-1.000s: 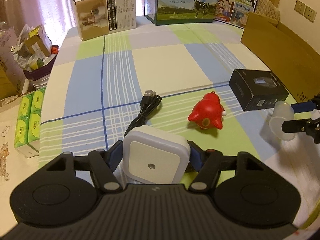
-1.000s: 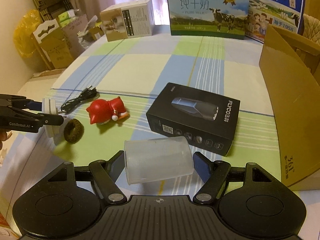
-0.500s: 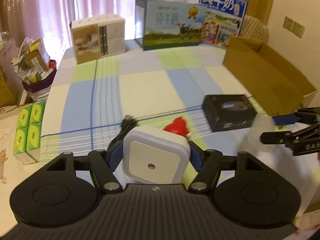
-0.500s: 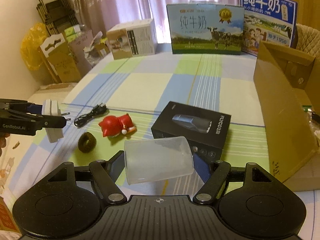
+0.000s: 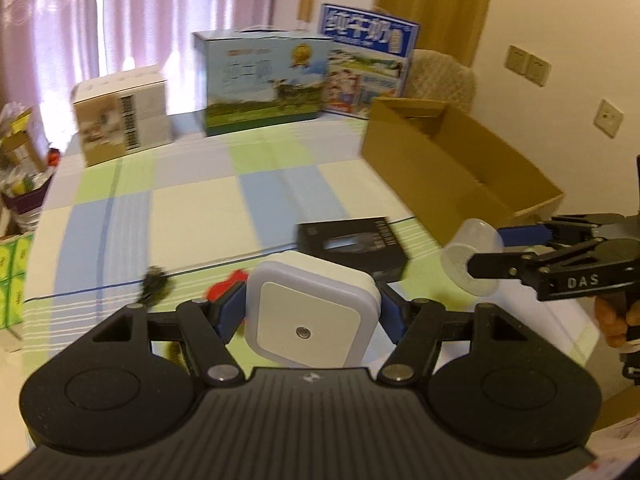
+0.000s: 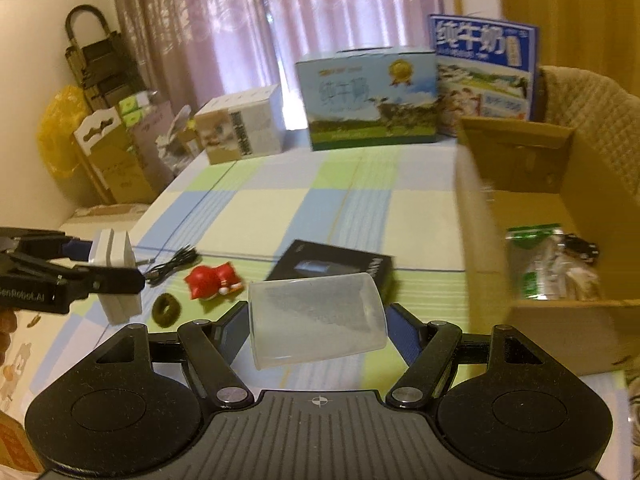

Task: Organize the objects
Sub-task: 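Carry the night light and clear cup over the cardboard box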

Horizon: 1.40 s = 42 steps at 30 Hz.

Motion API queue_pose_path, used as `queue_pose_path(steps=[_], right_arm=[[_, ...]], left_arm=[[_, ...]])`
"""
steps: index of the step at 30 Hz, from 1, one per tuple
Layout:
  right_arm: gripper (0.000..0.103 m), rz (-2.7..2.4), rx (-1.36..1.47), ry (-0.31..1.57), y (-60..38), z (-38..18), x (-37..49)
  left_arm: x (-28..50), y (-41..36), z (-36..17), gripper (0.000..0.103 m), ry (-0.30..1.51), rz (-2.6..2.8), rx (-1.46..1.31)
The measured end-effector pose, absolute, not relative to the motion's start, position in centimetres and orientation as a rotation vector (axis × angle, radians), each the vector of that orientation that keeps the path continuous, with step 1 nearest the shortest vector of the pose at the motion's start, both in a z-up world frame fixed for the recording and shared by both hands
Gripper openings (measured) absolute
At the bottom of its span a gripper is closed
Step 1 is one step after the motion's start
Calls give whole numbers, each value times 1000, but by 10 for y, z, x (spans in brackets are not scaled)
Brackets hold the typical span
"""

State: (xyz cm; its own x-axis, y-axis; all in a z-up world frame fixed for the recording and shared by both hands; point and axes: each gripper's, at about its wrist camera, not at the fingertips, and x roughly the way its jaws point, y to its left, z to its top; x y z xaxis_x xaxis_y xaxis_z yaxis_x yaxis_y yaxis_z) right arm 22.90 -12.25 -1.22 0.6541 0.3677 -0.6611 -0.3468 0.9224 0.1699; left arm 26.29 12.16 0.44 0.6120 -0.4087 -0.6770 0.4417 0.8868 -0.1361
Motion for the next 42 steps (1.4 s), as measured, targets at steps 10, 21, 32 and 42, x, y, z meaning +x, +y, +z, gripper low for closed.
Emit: queue_pose_path(steps=[10,21,32,42], right_arm=[[70,327,57,716,-195,9,226],[70,244,94,674,-280,26,244],[70,221,73,662,-334,24,291],[70,235,-1,685,-350,4,355]], left_arm=[[262,41,16,64,745,-597,58],[281,-46,30,64,688,-653,91],[324,-126,31,64,669,-678,133],[381,-183,13,64,709,-678,177]])
